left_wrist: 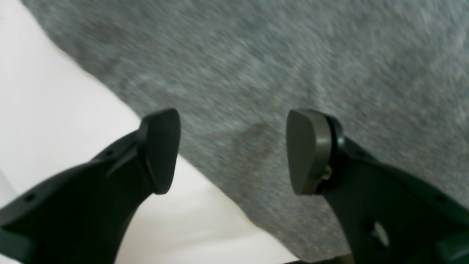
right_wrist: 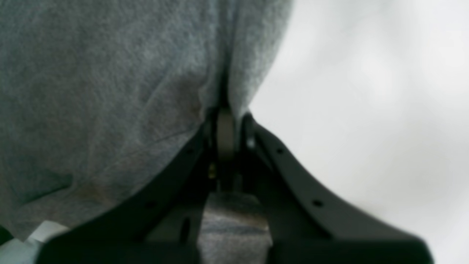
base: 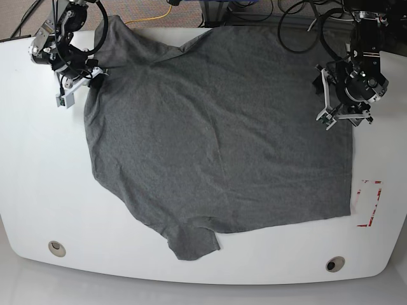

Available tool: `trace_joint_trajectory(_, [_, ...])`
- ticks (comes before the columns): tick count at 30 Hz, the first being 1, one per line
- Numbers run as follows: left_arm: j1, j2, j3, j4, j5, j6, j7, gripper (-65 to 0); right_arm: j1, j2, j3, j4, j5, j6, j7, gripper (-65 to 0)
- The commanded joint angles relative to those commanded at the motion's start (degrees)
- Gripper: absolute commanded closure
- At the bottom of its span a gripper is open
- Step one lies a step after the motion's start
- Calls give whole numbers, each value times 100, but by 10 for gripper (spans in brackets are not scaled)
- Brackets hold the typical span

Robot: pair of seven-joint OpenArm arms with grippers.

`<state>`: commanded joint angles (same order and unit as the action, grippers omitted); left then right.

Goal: Layout the t-shirt on the table in an organized manner, then fold the t-shirt properly

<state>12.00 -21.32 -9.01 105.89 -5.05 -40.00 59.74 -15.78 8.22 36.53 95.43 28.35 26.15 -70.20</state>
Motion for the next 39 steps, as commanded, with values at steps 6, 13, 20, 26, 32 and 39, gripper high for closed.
trace_joint_trajectory(6, [18,-9,-167,273,0,0,273,-421,62,18,0,0,0,-18,9,0])
trace_joint_trajectory(13, [-141,229,-1582,237,-369,0,747,-422,79,0,0,0,0,-26,9,0])
trace_joint_trajectory(20, [-352,237,-1723,70,-431,0,747,-425,167,0,-9,0,0,-26,9,0])
trace_joint_trajectory(26, [-378,492,-1451,62,-413,0,747,-319,193,0,-9,0,0,-26,9,0])
trace_joint_trajectory(32, [-334,580,-1327,62,-404,0,747,-56,202,0,-9,0,0,-26,9,0])
trace_joint_trajectory(39, [79,580,-1231,18,-404,0,738,-26,202,0,-9,0,0,-26,9,0])
